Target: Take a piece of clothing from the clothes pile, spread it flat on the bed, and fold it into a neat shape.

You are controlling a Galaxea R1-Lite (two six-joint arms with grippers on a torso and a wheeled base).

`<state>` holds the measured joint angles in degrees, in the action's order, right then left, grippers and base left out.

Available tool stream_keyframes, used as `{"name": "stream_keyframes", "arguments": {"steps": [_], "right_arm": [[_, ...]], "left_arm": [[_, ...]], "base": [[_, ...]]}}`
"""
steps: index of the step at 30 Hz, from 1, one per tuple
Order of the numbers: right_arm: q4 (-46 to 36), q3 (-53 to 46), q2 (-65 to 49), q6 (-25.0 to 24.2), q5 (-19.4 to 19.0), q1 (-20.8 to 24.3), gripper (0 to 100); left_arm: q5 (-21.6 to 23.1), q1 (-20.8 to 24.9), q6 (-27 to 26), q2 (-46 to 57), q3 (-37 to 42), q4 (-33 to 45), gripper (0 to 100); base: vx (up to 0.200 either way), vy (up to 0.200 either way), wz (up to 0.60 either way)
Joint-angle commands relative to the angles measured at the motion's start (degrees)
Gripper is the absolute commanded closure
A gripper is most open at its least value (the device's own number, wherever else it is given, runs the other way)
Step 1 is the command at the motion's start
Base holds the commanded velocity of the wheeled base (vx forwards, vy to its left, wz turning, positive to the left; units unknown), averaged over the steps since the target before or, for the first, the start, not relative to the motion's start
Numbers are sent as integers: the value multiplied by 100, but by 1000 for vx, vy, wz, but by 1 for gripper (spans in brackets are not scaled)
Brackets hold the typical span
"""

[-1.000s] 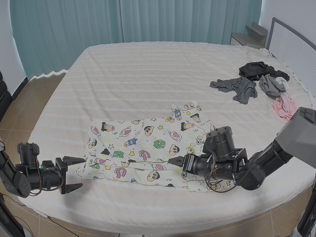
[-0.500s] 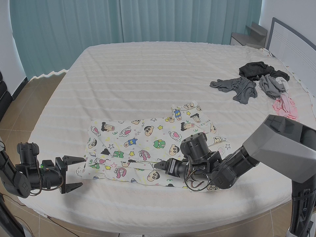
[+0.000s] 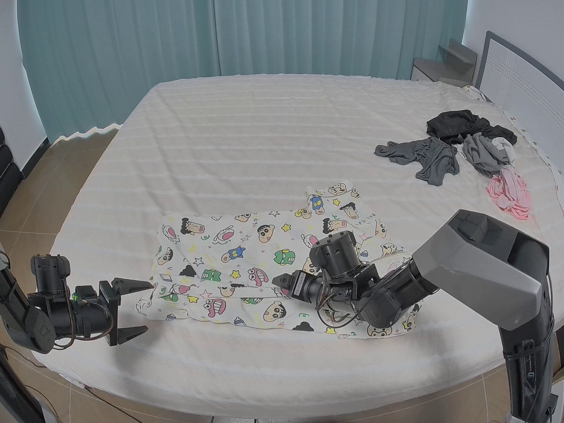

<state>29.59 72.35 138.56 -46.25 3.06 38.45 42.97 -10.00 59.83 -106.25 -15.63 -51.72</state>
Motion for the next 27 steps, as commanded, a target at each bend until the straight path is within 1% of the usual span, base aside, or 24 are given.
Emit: {"name": "stream_keyframes", "arguments": {"steps": [1, 4, 17, 24, 27], "right_arm": [[12, 183, 40, 2, 116, -92, 0], [12, 200, -92, 11, 239, -92, 0], [-6, 227, -127, 292, 239, -83, 0], [-85, -169, -400, 415, 151, 40, 0], [-111, -397, -584, 433, 72, 110, 0]], "left_arm": [[1, -2, 2, -9, -2, -4, 0], [1, -2, 2, -18, -2, 4, 0], [1, 6, -7, -18, -2, -4, 0], [-8, -2, -7, -18, -2, -4, 0], [-105, -2, -7, 17, -37, -4, 0]], "base": [[0, 0, 0], [0, 0, 0], [0, 0, 0], [0, 0, 0], [0, 0, 0]]}}
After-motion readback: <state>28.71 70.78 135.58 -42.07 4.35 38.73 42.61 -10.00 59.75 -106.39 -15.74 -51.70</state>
